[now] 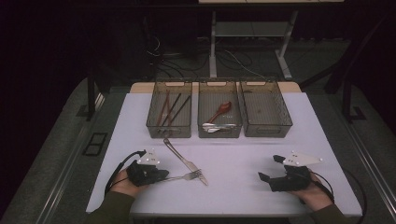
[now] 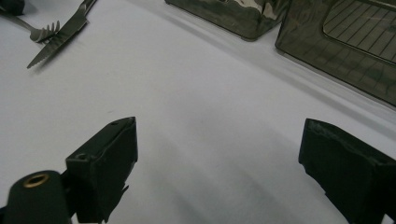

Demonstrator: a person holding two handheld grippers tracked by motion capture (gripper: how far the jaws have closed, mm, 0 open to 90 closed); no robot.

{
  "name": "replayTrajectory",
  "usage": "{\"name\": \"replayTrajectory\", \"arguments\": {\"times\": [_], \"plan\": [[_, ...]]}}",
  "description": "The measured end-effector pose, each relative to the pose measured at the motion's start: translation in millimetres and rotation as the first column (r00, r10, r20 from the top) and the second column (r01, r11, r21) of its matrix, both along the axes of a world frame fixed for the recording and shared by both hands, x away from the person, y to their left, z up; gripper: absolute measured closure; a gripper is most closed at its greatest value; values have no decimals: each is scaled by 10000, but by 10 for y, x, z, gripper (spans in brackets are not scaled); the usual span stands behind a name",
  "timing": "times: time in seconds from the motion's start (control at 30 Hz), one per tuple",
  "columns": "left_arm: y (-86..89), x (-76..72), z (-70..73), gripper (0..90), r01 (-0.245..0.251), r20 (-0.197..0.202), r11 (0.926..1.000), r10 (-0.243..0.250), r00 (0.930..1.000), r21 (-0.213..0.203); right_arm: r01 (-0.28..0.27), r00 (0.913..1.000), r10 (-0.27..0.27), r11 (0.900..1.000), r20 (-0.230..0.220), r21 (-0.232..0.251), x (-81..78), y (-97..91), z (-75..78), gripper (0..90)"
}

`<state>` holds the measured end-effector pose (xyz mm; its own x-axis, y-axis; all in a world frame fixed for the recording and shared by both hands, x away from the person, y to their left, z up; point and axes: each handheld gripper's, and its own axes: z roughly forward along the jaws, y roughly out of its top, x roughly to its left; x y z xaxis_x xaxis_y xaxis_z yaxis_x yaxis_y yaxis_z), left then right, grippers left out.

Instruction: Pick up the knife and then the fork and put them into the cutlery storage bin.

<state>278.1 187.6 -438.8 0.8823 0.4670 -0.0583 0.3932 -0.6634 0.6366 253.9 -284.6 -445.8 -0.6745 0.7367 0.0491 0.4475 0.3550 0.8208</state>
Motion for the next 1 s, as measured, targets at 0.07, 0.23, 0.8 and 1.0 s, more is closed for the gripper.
{"name": "replayTrajectory", "arguments": {"times": [0.07, 0.23, 0.8, 1.0], "plan": [[-23, -35, 6, 897, 200, -69, 9998, -199, 9998, 61, 7, 10000, -7, 10000, 5, 5, 1, -1, 0, 119], [-110, -125, 12, 898, 618, -210, 9981, -617, 9979, 60, 2, 10000, -2, 10000, 6, 1, 0, 0, 0, 119], [-339, -165, 35, 766, 283, 28, 9985, -282, 9996, -474, -15, 10000, 15, 10000, 12, -54, 0, 11, -3, 119], [-388, -145, -20, 802, 400, 77, 9991, -400, 9992, -121, -20, 10000, 21, 10000, 19, -54, 0, 11, -3, 119]]}}
